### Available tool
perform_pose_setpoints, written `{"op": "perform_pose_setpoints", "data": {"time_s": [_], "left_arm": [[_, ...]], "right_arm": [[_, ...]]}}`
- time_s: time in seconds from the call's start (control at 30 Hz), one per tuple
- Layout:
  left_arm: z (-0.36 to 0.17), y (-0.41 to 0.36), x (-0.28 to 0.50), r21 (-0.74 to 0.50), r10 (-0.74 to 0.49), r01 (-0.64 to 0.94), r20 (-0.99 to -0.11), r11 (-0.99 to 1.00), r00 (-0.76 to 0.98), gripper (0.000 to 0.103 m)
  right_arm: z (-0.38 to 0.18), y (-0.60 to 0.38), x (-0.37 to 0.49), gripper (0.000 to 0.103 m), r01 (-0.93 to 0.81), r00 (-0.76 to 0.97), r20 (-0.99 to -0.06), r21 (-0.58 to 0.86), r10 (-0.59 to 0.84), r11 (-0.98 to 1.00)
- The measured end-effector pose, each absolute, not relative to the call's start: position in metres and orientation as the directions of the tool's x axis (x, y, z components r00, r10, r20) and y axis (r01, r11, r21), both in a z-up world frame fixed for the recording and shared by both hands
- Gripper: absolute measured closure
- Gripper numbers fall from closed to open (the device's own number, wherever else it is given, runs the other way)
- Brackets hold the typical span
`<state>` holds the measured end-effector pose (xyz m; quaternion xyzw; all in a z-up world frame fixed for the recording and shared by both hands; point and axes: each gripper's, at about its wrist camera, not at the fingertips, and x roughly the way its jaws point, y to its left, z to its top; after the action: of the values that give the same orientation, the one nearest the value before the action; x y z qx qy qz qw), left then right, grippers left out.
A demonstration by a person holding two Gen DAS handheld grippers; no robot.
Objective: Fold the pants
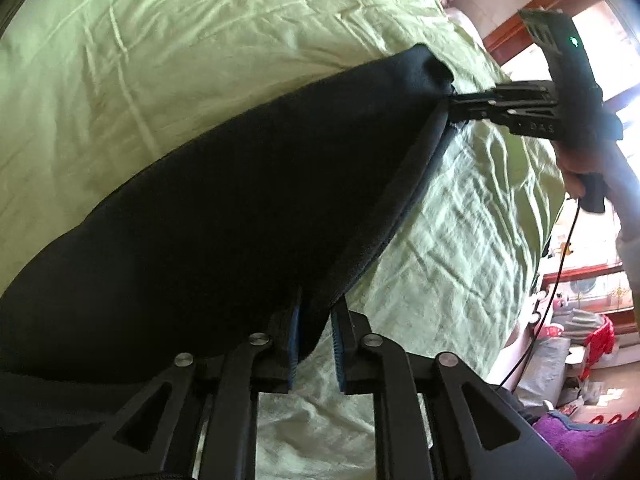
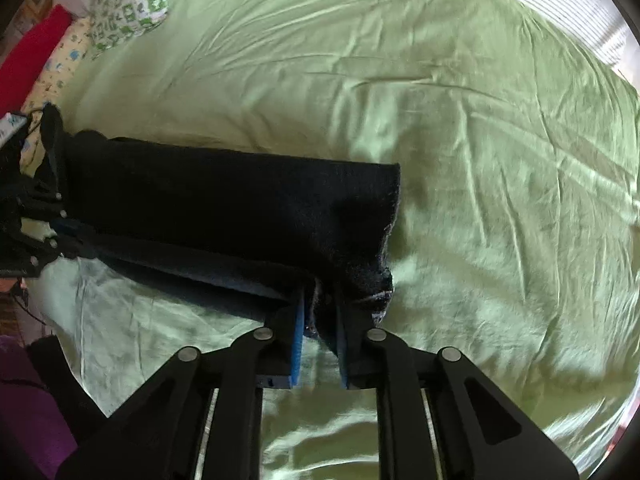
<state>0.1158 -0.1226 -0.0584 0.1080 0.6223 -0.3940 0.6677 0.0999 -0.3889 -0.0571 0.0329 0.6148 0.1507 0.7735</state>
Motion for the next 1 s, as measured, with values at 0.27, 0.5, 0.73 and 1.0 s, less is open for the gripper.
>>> {"op": "perform_pose_setpoints", "data": {"time_s": [0.27, 0.5, 0.73, 1.0], "left_arm": [[-0.022, -0.065, 0.119, -0.327, -0.428, 0.589, -0.903, 0.739, 0.035, 0.048], [0.001, 0.022, 0.137, -0.302, -0.400, 0.429, -0.902, 0.851, 0.160, 0.047], [0.024, 0.112, 0.155, -0.273, -0.347, 0.264, -0.891, 0.925, 0.294, 0.040], [0.048, 0.215, 0.179, -0.201, -0.244, 0.146, -0.875, 0.969, 0.418, 0.031]], "right_arm": [[-0.005, -0.381, 0.079, 0.057, -0.118, 0.321, -0.878, 0.335, 0.355, 0.935], [0.013, -0.304, 0.092, 0.057, -0.210, 0.323, -0.815, 0.434, 0.481, 0.876], [0.008, -0.204, 0.123, 0.057, -0.367, 0.225, -0.775, 0.494, 0.591, 0.788], [0.011, -0.122, 0.150, 0.057, -0.460, 0.153, -0.713, 0.561, 0.684, 0.688]]}}
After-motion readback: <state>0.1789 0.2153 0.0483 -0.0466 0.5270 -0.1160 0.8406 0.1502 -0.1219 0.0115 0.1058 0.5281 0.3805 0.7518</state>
